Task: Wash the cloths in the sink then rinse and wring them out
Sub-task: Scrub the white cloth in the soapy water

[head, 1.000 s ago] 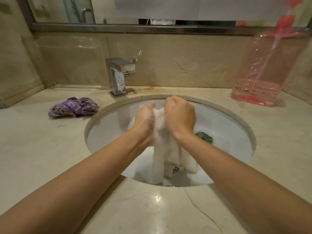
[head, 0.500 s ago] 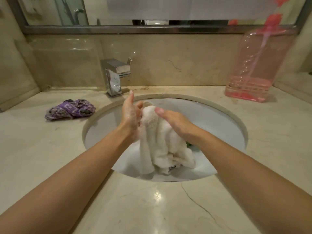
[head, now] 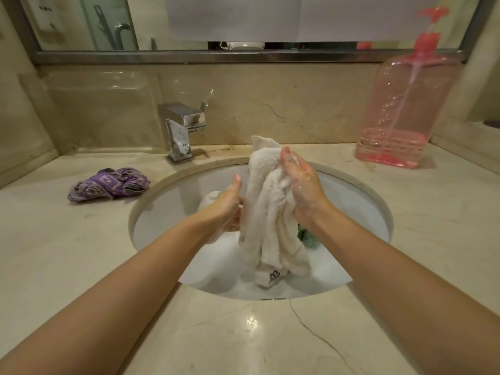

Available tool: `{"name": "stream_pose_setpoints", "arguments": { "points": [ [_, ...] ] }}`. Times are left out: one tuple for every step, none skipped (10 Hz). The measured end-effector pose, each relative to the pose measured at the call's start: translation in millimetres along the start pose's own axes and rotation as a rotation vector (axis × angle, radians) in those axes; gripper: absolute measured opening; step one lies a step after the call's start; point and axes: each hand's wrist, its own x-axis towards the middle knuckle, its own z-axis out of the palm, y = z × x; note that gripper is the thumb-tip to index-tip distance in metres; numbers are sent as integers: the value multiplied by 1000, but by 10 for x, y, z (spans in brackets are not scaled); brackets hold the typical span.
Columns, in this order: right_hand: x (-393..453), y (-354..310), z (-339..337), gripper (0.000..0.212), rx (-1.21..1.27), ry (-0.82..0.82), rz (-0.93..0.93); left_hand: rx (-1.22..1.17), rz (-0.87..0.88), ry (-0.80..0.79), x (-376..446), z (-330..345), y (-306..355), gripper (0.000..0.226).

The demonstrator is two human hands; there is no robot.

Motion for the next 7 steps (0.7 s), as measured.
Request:
{"name": "stream_pose_setpoints", "arguments": {
  "points": [
    [17, -54, -36, 24, 60, 30, -29, -36, 25, -66, -119, 103, 96, 61],
    [46, -107, -119, 21, 18, 100, -53, -69, 80, -115, -125, 147, 104, 50],
    [43, -101, -178, 20, -80, 172, -85, -153, 134, -49, -167, 129, 148, 48],
    [-73, -168, -78, 23, -233, 148, -171, -262, 146, 83, -136, 148, 152, 47],
    [-264, -91, 167, 39, -474, 76, -295, -483, 138, 124, -198, 146, 145, 27],
    [-150, 80, 336, 42, -636, 236, -313, -502, 159, 68, -231, 278, 153, 25],
    [-28, 76, 346, 40, -674, 399, -149, -600, 92, 113, -309, 488, 230, 17]
  ]
}}
